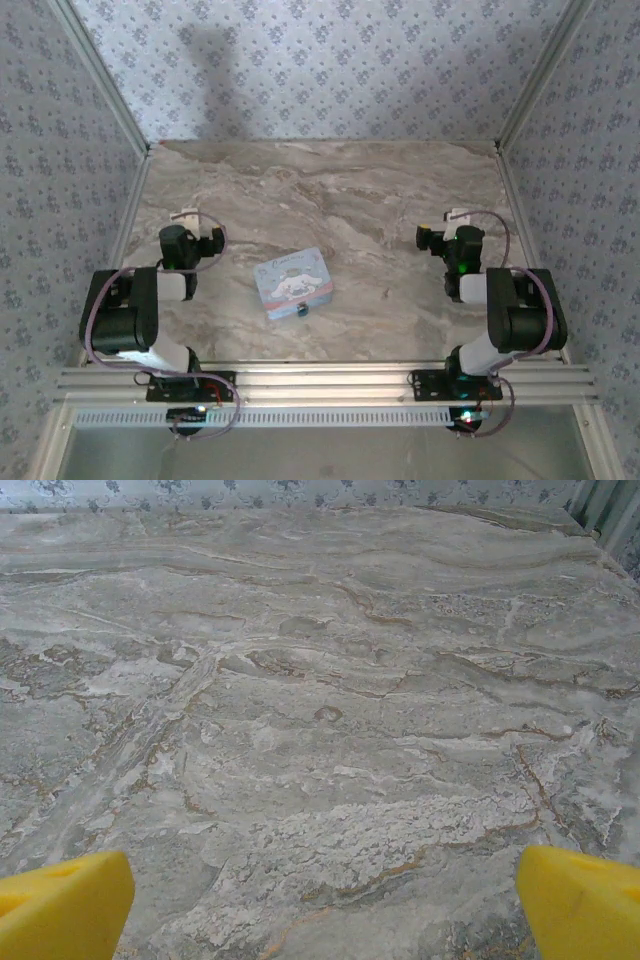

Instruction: Unlock a padlock with a key

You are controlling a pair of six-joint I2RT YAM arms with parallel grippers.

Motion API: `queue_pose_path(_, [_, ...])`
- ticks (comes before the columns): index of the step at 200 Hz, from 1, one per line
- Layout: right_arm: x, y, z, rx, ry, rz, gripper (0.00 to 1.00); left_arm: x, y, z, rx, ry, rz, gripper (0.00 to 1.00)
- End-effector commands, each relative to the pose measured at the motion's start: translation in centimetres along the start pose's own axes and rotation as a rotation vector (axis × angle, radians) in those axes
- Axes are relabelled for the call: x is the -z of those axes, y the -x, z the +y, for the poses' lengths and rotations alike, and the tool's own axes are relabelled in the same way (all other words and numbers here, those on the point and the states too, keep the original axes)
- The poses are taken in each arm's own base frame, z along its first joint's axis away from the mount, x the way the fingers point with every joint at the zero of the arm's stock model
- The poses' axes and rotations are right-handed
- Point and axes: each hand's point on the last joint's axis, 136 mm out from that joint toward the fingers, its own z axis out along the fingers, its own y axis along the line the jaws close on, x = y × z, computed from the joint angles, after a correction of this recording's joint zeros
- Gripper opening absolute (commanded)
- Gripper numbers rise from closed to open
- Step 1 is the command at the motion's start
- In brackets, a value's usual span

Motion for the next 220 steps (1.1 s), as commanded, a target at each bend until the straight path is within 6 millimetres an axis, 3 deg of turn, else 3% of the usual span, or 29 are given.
queue_pose_path(1, [-0.1,0.1,0.0,0.017,-0.007,0.002,1.00,-0.1,0.6,-0.1,0.010,-0.002,-0.013,0.98])
queue_pose_path(157, [0.0,0.2,-0.2,-0.008,0.015,-0.002,1.00,0.1,0.7,0.0,0.010,0.002,-0.018,0.98])
queue_pose_path(191, [0.4,1.8,-1.2,-0.035,-0.036,0.045,1.00,2.4,2.6,0.7,0.033,0.055,-0.065,0.98])
queue_pose_path(220, [1.5,3.7,-0.5,-0.060,-0.004,0.079,1.00,4.6,3.7,0.2,0.132,0.044,0.003,0.98])
